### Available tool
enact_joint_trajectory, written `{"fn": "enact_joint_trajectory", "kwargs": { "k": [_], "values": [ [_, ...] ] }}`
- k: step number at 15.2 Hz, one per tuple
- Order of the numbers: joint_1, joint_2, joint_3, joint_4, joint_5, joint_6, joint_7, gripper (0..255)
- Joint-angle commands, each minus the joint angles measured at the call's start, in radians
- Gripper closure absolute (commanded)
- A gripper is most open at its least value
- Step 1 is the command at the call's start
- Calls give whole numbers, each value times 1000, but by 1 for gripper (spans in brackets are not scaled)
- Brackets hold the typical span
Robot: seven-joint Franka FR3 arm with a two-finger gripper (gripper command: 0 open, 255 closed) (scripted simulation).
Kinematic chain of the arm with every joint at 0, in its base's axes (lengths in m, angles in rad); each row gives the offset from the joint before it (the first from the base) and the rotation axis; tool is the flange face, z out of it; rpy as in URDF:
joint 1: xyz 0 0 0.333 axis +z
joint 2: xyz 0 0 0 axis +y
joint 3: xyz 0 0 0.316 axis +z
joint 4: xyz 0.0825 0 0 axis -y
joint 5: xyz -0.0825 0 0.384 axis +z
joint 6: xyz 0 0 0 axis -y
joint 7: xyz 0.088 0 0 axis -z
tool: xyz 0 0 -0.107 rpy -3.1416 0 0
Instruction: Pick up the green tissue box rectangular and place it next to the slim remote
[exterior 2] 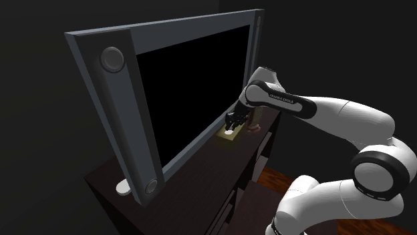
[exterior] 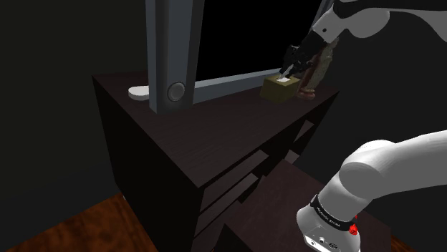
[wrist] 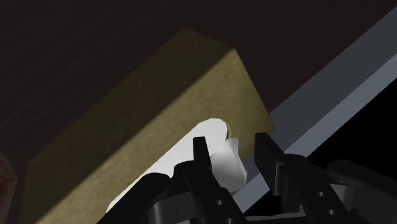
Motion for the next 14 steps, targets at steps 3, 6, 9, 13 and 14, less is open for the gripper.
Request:
{"fn": "enact_joint_trajectory", "kwargs": {
  "k": [3, 6, 9, 13, 14],
  "values": [
    [-1, 3, -2, -5, -3, 3, 0, 255],
    [-2, 3, -1, -2, -3, 0, 0, 255],
    [0, 8, 2, 40, -3, -37, 10, 255],
    [3, 17, 4, 100, -3, -86, 24, 255],
    [4, 19, 4, 115, -3, -98, 27, 255]
  ]
}}
